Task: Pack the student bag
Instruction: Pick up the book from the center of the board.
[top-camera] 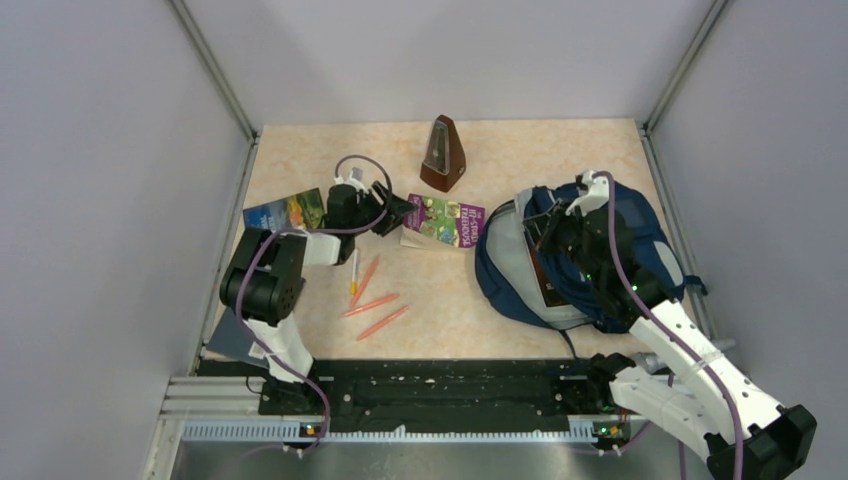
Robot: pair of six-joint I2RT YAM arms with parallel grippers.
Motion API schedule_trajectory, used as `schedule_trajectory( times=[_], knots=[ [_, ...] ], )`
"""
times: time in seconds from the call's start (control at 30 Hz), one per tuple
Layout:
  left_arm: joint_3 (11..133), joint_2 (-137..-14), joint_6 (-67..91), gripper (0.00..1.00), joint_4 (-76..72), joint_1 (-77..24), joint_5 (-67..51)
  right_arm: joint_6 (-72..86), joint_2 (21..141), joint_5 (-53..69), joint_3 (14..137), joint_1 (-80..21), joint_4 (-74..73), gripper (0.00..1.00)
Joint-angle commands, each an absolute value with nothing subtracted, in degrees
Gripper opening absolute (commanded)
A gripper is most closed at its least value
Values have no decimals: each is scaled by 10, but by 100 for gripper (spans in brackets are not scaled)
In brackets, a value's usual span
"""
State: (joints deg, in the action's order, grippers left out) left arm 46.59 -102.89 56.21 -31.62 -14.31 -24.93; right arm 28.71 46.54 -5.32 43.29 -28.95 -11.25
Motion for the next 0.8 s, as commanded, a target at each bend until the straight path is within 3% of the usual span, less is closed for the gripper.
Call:
schedule_trajectory(
  times=[0.0,0.33,0.63,0.77],
  knots=[
    [466,-1050,648,63,-473,-162,-323,299,456,-41,459,-285,-45,0],
    [507,-1081,594,63,-366,-179,-290,296,447,-47,463,-286,-52,0],
    [523,-1099,569,57,-318,-186,-274,298,451,-42,464,-286,-49,0],
    [520,-1094,555,38,-301,-187,-267,299,449,-45,463,-285,-51,0]
  ],
)
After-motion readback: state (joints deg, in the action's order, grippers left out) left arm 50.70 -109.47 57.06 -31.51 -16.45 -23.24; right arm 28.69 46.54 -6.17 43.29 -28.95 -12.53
